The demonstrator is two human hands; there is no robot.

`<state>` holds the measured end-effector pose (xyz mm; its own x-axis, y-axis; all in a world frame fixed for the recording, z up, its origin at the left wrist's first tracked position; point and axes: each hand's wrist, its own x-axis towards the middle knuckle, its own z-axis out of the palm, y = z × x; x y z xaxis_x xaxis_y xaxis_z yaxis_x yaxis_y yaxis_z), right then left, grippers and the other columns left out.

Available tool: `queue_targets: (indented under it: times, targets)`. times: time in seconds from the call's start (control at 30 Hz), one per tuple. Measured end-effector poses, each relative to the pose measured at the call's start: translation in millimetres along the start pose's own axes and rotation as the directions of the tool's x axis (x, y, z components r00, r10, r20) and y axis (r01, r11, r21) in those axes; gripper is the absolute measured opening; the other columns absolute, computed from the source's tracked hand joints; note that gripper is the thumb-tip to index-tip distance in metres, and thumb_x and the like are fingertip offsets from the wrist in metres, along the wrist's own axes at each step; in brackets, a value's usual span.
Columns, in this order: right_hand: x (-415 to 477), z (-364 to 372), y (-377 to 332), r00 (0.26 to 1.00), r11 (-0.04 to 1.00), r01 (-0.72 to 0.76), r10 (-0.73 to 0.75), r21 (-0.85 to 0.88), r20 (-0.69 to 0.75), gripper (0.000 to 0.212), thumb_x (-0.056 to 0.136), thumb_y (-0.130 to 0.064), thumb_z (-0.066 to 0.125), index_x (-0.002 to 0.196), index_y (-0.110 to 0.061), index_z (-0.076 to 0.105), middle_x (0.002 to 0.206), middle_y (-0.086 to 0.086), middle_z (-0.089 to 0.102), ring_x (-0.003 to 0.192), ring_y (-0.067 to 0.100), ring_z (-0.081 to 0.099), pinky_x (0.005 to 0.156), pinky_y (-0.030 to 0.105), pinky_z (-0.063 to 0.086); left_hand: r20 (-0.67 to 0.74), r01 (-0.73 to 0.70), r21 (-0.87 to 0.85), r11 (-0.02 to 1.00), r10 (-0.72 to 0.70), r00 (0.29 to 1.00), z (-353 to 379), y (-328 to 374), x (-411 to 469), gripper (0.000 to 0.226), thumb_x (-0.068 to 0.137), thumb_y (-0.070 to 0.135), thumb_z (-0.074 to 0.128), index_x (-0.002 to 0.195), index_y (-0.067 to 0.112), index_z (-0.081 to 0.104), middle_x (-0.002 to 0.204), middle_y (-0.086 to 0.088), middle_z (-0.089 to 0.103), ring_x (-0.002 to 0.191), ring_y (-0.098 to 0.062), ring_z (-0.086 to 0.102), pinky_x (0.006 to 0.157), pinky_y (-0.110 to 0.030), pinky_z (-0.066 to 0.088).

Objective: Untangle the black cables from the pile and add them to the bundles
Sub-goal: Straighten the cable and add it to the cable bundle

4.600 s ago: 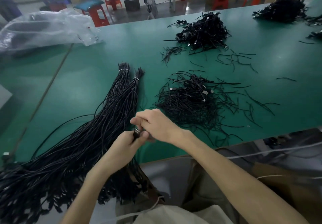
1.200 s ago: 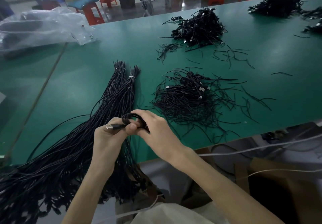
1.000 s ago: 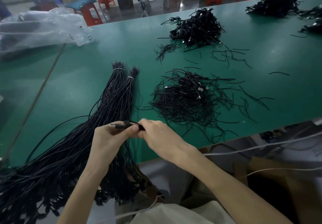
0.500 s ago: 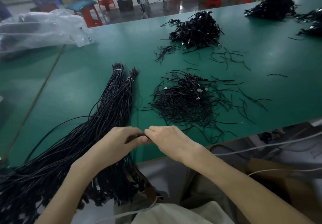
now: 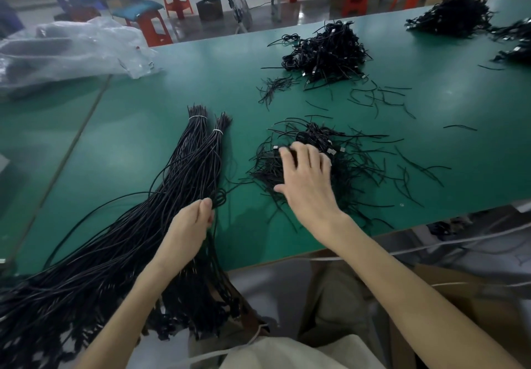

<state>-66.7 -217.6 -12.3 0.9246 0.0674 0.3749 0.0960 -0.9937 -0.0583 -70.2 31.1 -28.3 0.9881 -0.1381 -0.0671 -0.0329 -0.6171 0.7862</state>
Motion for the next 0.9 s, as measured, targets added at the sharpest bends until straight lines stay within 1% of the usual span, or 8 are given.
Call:
queue_targets:
  times: [0.07, 0.17, 0.23, 0.37, 0.53, 0.63, 0.73, 0.9]
  targets:
    - [2.7, 8.7, 6.3, 0.988, 0.994, -0.110, 0.110, -0.001, 0.106, 0.075, 0.092, -0.042, 0.072, 0.146, -0.003, 0.039, 0.137, 0.016, 0.050, 0.127, 0.033, 0.046, 0.106, 0.045, 0.039, -0.052, 0.057, -0.064, 0.996, -0.061, 0.997, -0.8, -2.5, 0.6, 0.044, 0.111, 0.033, 0.034, 0.072, 0.014, 0.040, 0.059, 0.009, 0.038, 0.053, -0.012, 0.031, 0.051, -0.031, 0.029]
    - [-1.6, 26.8, 10.1, 0.958, 0.991, -0.131, 0.117, 0.037, 0.264, 0.040, 0.100, -0.037, 0.064, 0.125, -0.007, 0.053, 0.123, 0.012, 0.057, 0.119, 0.030, 0.051, 0.098, 0.038, 0.043, -0.063, 0.100, -0.176, 0.979, -0.113, 0.992, 2.9, -0.3, -2.6, 0.043, 0.112, 0.032, 0.034, 0.077, 0.010, 0.046, 0.050, 0.013, 0.037, 0.045, -0.005, 0.030, 0.041, -0.019, 0.026]
    - [-4.9, 33.5, 13.8, 0.960, 0.987, -0.139, 0.114, 0.078, 0.257, 0.019, 0.102, -0.025, 0.063, 0.112, -0.011, 0.055, 0.115, 0.009, 0.061, 0.110, 0.026, 0.054, 0.092, 0.035, 0.044, -0.044, 0.101, -0.221, 0.970, -0.113, 0.993, 6.2, 3.3, -5.8, 0.042, 0.112, 0.031, 0.035, 0.078, 0.009, 0.048, 0.050, 0.012, 0.035, 0.043, -0.005, 0.028, 0.040, -0.018, 0.024]
    - [-2.4, 34.6, 20.1, 0.965, 0.972, -0.181, 0.147, 0.148, 0.216, 0.007, 0.102, -0.014, 0.062, 0.109, -0.013, 0.062, 0.108, 0.005, 0.066, 0.105, 0.024, 0.054, 0.090, 0.035, 0.044, 0.000, 0.091, -0.258, 0.962, -0.094, 0.996, 13.0, 8.4, -12.1, 0.042, 0.112, 0.029, 0.035, 0.078, 0.008, 0.048, 0.052, 0.010, 0.031, 0.042, -0.007, 0.024, 0.039, -0.019, 0.022]
    - [0.6, 30.9, 27.7, 0.943, 0.929, -0.284, 0.225, 0.237, 0.246, 0.004, 0.099, -0.015, 0.066, 0.102, -0.014, 0.066, 0.100, 0.003, 0.069, 0.104, 0.025, 0.054, 0.088, 0.036, 0.047, 0.029, 0.112, -0.285, 0.952, -0.109, 0.994, 19.4, 7.4, -14.2, 0.043, 0.112, 0.030, 0.035, 0.078, 0.008, 0.047, 0.053, 0.010, 0.030, 0.043, -0.009, 0.024, 0.039, -0.021, 0.021]
    - [1.0, 31.4, 25.8, 0.945, 0.948, -0.251, 0.197, 0.195, 0.260, 0.017, 0.100, -0.016, 0.066, 0.114, -0.010, 0.058, 0.101, 0.006, 0.069, 0.101, 0.026, 0.055, 0.087, 0.038, 0.049, 0.040, 0.123, -0.296, 0.947, -0.116, 0.992, 21.0, 6.8, -13.8, 0.043, 0.112, 0.030, 0.035, 0.077, 0.008, 0.047, 0.052, 0.010, 0.030, 0.043, -0.009, 0.023, 0.039, -0.021, 0.020]
    - [1.3, 33.1, 26.3, 0.970, 0.970, -0.167, 0.130, 0.175, 0.208, 0.014, 0.101, -0.011, 0.062, 0.115, -0.012, 0.059, 0.106, 0.004, 0.068, 0.104, 0.023, 0.054, 0.092, 0.036, 0.044, 0.047, 0.125, -0.297, 0.947, -0.117, 0.992, 20.4, 6.2, -14.6, 0.043, 0.112, 0.032, 0.036, 0.077, 0.009, 0.047, 0.053, 0.010, 0.031, 0.044, -0.009, 0.023, 0.039, -0.022, 0.019]
    - [8.0, 30.6, 27.9, 0.968, 0.897, -0.230, 0.171, 0.378, 0.183, 0.018, 0.101, -0.014, 0.064, 0.118, -0.013, 0.068, 0.108, 0.002, 0.067, 0.113, 0.023, 0.051, 0.101, 0.038, 0.041, 0.043, 0.141, -0.315, 0.939, -0.135, 0.990, 20.4, 7.3, -15.0, 0.044, 0.112, 0.032, 0.036, 0.078, 0.008, 0.049, 0.052, 0.010, 0.032, 0.043, -0.009, 0.023, 0.039, -0.022, 0.020]
